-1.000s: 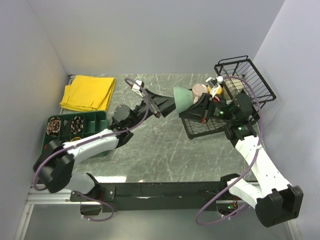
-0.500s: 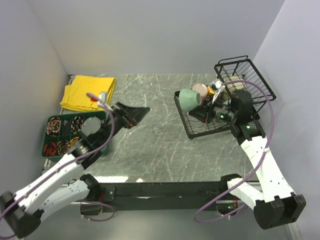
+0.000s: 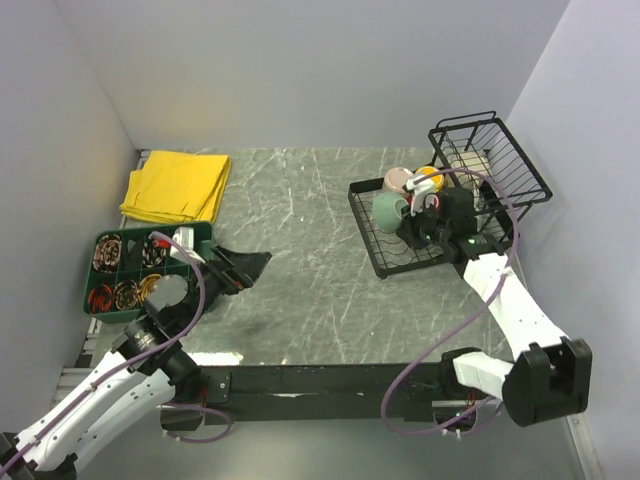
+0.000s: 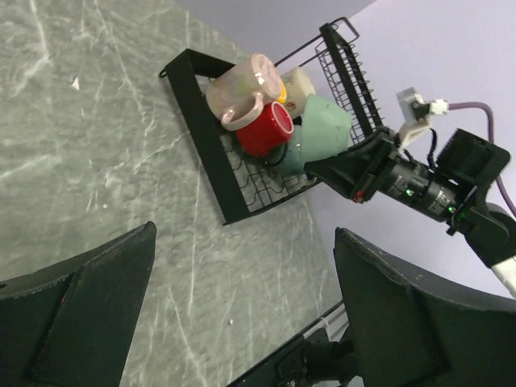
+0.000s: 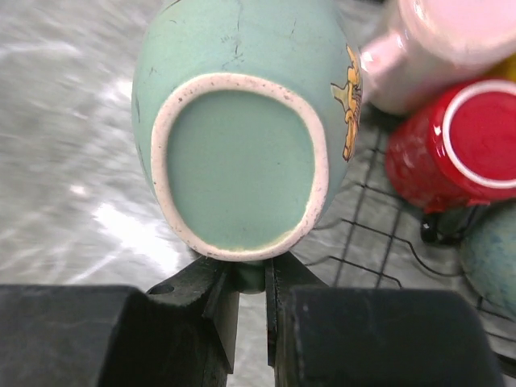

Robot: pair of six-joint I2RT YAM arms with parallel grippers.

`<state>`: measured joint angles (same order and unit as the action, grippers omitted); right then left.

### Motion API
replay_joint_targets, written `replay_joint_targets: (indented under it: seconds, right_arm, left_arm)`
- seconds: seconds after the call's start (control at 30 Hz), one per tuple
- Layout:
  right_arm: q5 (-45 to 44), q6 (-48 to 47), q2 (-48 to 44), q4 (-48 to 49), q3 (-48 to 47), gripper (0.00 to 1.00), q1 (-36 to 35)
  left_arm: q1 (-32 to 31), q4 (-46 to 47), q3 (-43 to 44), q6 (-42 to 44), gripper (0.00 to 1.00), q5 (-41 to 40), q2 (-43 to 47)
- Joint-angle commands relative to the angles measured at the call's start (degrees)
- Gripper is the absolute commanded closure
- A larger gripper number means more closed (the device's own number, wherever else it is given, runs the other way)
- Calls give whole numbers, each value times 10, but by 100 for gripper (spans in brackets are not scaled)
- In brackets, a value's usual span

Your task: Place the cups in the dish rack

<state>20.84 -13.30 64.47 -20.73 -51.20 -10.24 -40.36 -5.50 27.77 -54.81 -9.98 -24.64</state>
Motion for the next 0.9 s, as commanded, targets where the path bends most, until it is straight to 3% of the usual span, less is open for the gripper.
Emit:
replay_joint_targets:
  seconds: [0.0, 0.77, 0.87]
  right_arm:
    - [-58, -44, 36, 75, 18, 100, 3]
    - [-136, -91, 185, 87, 23, 100, -4]
    - [-142, -94, 203, 82, 16, 96, -7]
  left_arm:
    - [2, -26, -10, -8, 4, -12, 32]
    - [2, -50, -49, -29, 4, -16, 75]
    - [2, -50, -47, -29, 4, -16, 72]
